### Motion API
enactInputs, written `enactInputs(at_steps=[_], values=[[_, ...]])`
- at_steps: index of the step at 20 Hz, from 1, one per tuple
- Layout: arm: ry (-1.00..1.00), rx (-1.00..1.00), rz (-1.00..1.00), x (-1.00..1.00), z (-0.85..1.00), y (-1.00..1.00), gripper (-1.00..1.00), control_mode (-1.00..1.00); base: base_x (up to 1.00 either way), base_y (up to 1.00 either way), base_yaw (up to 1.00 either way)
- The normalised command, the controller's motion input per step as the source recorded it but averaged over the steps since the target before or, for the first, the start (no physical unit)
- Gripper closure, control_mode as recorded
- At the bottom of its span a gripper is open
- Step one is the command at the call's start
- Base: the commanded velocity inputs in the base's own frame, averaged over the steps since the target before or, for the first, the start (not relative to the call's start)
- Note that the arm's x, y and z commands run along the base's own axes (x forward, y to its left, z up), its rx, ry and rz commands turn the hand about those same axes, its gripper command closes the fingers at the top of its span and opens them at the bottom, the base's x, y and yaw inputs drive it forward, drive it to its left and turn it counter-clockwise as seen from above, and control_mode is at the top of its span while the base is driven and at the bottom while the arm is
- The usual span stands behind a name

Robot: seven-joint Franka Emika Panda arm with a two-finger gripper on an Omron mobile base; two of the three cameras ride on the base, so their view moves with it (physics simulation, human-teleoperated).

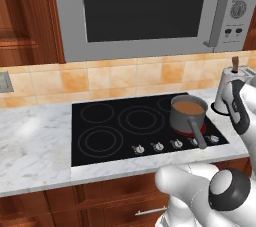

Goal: Pick up the sugar cube(s) and place them in the saucepan with hot chocolate.

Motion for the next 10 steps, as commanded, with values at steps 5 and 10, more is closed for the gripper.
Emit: enactInputs(at_steps=[5,10], values=[[0.18,-0.07,0.0,-0.08,0.22,-0.61,-1.0,-1.0,0.0,0.0,0.0],[0.13,-0.06,0.03,0.01,0.02,-0.09,-1.0,-1.0,0.0,0.0,0.0]])
